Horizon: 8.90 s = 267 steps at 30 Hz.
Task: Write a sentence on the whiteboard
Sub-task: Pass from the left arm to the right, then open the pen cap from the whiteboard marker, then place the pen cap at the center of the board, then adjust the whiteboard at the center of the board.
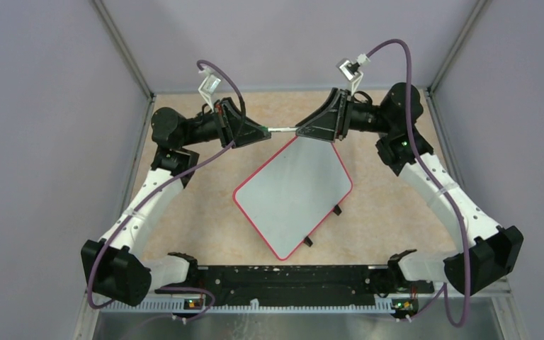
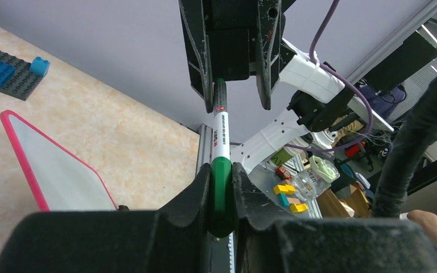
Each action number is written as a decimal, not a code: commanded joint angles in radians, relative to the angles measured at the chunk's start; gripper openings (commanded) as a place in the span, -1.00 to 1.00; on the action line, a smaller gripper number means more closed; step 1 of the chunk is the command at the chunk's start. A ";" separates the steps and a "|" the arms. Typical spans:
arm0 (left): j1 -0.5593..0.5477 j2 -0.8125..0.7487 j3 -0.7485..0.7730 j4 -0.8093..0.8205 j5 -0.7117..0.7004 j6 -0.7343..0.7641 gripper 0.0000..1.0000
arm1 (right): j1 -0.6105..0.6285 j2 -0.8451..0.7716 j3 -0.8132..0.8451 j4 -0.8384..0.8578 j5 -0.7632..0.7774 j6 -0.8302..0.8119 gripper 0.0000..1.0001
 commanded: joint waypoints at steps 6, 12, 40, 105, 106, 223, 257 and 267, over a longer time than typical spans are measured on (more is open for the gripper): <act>-0.017 0.003 0.010 0.067 -0.022 -0.020 -1.00 | 0.031 0.026 0.034 -0.003 0.035 -0.017 -0.24; -0.037 0.008 0.007 0.020 -0.022 0.016 -1.00 | 0.040 0.043 0.054 -0.010 0.042 -0.027 -0.37; -0.073 0.017 0.066 -0.115 -0.035 0.140 -1.00 | 0.072 0.055 0.066 -0.046 0.025 -0.058 -0.29; -0.030 0.000 0.093 -0.366 0.070 0.264 -0.49 | 0.061 0.027 0.148 -0.364 -0.008 -0.364 -1.00; -0.030 -0.001 0.092 -0.367 0.069 0.265 -0.61 | 0.062 0.027 0.150 -0.368 -0.006 -0.367 -1.00; 0.006 0.523 0.660 -1.387 -0.066 1.109 0.19 | -0.285 -0.183 -0.072 -1.017 -0.033 -1.148 -1.00; -0.184 0.627 0.651 -1.361 -0.138 1.148 -0.40 | -0.273 -0.177 -0.072 -1.109 -0.086 -1.222 -1.00; -0.199 0.657 0.682 -1.365 -0.152 1.146 -0.27 | -0.250 -0.177 -0.073 -1.107 -0.071 -1.219 -1.00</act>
